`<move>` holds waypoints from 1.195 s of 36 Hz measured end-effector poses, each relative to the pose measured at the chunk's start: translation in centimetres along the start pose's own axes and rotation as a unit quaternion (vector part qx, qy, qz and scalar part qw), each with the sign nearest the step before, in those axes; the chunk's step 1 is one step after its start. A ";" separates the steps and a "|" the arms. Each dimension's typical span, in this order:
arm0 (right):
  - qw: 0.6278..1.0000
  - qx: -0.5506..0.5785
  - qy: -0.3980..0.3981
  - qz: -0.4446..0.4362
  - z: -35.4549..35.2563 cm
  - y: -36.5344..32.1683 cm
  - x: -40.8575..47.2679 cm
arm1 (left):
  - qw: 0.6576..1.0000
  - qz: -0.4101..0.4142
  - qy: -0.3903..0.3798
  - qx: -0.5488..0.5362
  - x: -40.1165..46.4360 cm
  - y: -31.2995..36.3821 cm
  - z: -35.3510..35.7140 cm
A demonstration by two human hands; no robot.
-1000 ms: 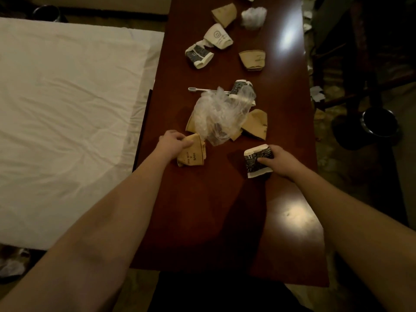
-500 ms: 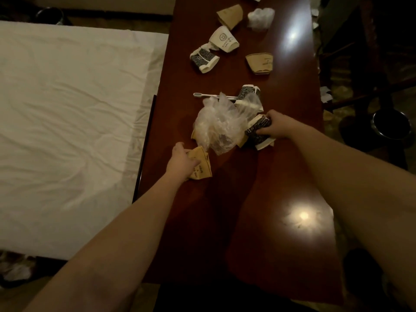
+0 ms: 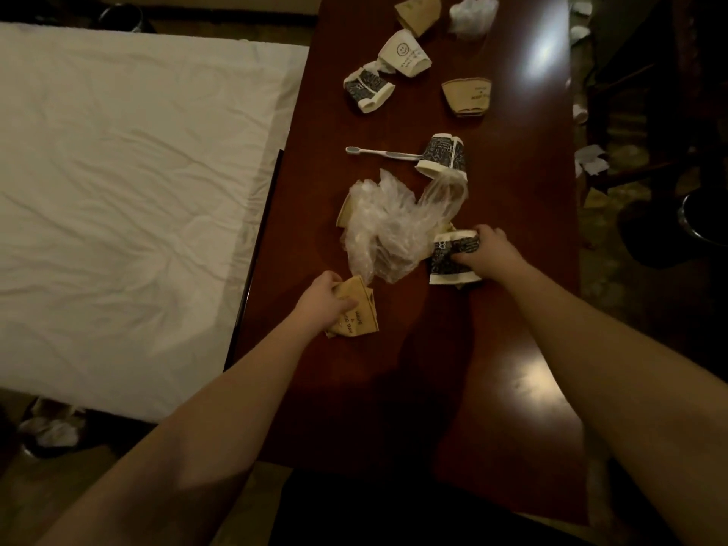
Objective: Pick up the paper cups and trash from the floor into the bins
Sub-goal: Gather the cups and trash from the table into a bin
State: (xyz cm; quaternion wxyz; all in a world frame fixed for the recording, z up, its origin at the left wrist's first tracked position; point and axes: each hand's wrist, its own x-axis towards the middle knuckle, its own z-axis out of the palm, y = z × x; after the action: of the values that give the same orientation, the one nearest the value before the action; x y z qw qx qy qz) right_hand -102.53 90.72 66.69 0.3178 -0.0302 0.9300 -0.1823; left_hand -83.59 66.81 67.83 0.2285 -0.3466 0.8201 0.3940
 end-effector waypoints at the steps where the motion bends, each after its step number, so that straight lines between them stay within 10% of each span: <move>1: 1.000 0.008 -0.001 0.004 0.3 0.5 -0.4 | 1.000 -0.007 0.000 -0.010 -0.6 -0.3 0.2; 14: 0.994 0.096 -0.052 0.008 1.0 6.7 -7.1 | 0.983 -0.078 -0.076 -0.147 -8.6 -3.0 2.6; 43: 0.905 0.419 0.077 -0.016 5.3 15.6 -29.4 | 0.936 0.094 -0.064 -0.334 -20.2 -2.3 4.8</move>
State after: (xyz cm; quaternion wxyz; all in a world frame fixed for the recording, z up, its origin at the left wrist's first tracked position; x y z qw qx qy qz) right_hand -75.02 108.61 74.27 0.2257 0.1046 0.7887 -0.5622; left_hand -68.10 77.49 76.95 0.1139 -0.2984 0.6538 0.6859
